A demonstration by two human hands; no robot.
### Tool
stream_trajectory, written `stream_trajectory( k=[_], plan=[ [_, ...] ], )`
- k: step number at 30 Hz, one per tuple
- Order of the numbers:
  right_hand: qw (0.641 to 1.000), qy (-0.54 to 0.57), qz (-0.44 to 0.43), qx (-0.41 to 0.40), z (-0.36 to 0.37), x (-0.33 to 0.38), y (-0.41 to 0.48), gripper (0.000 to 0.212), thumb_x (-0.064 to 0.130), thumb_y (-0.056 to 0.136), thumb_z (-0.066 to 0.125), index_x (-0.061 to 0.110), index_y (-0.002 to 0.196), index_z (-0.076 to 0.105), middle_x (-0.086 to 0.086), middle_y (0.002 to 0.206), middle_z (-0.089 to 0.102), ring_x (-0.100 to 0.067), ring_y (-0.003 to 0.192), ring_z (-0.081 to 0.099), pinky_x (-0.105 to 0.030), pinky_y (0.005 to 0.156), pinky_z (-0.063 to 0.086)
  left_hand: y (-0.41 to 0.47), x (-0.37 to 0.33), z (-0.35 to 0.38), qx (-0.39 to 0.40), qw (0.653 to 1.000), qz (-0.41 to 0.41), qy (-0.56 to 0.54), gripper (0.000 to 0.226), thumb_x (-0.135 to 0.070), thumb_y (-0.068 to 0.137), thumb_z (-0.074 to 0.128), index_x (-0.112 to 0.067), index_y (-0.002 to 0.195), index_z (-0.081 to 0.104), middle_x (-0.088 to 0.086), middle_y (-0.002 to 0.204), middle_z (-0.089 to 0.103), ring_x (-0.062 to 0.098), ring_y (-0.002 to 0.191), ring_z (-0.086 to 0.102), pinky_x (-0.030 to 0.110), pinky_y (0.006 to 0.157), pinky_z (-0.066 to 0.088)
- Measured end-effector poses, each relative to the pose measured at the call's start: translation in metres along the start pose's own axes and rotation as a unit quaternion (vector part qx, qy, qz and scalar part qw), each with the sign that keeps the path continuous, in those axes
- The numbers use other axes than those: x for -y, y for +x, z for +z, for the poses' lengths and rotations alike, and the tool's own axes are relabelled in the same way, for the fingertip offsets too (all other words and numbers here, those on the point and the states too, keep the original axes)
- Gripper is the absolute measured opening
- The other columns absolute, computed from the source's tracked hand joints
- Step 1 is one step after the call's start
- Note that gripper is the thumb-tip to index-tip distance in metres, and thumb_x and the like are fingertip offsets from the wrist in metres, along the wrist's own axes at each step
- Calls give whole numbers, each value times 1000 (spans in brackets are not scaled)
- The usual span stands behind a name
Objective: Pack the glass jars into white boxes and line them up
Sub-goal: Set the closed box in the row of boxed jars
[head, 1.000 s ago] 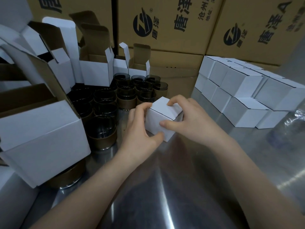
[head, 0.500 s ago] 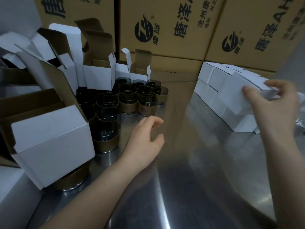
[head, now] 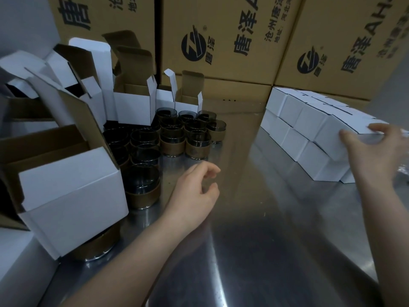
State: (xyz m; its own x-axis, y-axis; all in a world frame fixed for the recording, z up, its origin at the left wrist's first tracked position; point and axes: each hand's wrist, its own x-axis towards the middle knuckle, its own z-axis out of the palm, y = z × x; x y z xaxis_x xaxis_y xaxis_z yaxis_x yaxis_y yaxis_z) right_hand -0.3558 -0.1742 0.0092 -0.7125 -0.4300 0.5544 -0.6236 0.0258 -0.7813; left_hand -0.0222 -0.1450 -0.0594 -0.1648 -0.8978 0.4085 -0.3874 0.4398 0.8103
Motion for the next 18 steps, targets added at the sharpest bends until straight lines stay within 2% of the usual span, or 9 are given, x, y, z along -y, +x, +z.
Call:
stream_trajectory(
  k=[4,8,10,14,16,18],
  plan=[
    [1000,-17,-7,-6,4,-3,3,61,54,68,66,25,121,56,-11,136,45,-25,126,45,-42,109,36,0,0,1,0,1000,2,6,23,-2,89,60,-19,106,63,-11,105,59,-11,101,50,-1,75,35],
    [1000,-20,-20,-3,7,-3,4,58,47,74,68,19,123,57,-15,137,42,-25,128,40,-29,107,31,0,0,0,3,1000,5,8,21,-3,91,59,-17,104,65,-11,104,60,-14,98,50,-3,75,34],
    [999,-27,-27,5,7,-1,3,57,45,76,68,16,123,57,-18,138,38,-28,131,37,-31,112,28,-1,0,0,3,1000,7,11,20,-2,90,58,-15,102,67,-10,102,61,-10,100,51,-2,75,36],
    [998,-65,-26,8,4,6,1,58,46,76,66,14,124,57,-21,139,37,-36,133,33,-40,113,28,-2,-1,1,6,1000,11,29,18,-3,89,59,-17,93,68,-10,94,63,-1,92,57,4,73,40],
    [996,-78,-43,-15,1,11,-4,55,47,78,61,16,123,57,-21,139,39,-37,133,34,-41,111,29,-3,-2,2,13,999,19,41,17,-5,89,59,-20,91,67,-11,89,63,3,85,59,12,73,45],
    [992,-65,-99,-42,1,23,-16,49,43,81,58,14,121,59,-22,134,44,-38,128,39,-41,109,32,-5,-3,2,24,998,31,52,15,-9,89,59,-21,90,67,-13,85,62,6,80,59,25,74,49]
  ],
)
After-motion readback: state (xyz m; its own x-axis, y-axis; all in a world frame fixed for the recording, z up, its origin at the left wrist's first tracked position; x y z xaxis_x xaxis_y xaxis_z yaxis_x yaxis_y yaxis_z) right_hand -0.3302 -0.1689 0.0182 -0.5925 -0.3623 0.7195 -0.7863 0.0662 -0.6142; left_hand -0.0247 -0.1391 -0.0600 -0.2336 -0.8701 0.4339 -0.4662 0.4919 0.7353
